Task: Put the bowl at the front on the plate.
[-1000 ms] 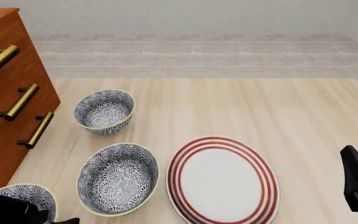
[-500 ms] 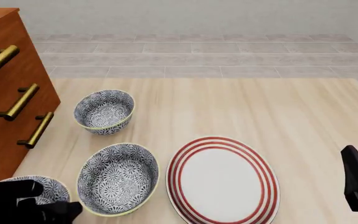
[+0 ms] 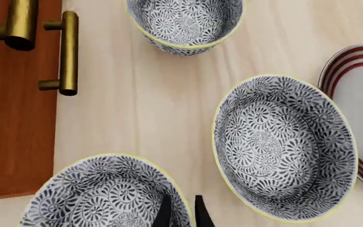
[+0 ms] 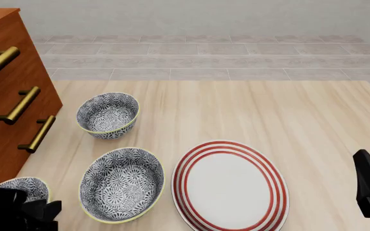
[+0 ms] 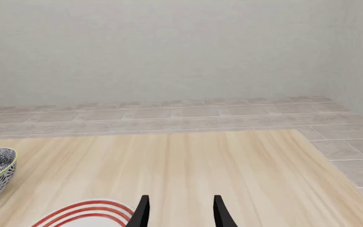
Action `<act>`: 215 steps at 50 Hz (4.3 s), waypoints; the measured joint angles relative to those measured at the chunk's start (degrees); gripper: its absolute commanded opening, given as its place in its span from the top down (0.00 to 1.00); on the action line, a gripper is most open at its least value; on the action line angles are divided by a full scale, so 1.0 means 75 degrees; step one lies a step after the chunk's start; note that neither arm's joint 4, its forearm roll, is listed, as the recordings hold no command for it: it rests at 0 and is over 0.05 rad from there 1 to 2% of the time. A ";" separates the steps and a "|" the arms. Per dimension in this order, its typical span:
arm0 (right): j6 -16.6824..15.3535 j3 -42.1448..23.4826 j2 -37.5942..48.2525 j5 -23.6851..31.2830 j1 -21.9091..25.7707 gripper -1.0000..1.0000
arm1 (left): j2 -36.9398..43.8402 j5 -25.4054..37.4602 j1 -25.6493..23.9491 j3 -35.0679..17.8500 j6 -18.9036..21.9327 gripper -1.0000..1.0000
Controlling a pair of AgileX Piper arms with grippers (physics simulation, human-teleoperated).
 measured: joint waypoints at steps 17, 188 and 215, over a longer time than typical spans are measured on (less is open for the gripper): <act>-0.0010 0.0002 0.0013 0.0009 0.0027 0.00 | -0.0789 0.0973 0.0310 -0.1160 -0.0033 1.00; 0.0107 0.0002 0.0005 0.0033 -0.0079 0.00 | 0.4223 -0.3660 -0.5528 -0.3731 0.3630 1.00; 0.0079 0.0005 0.0024 0.0039 -0.0069 0.00 | 0.5670 -0.3263 -0.6412 -0.5020 0.3507 1.00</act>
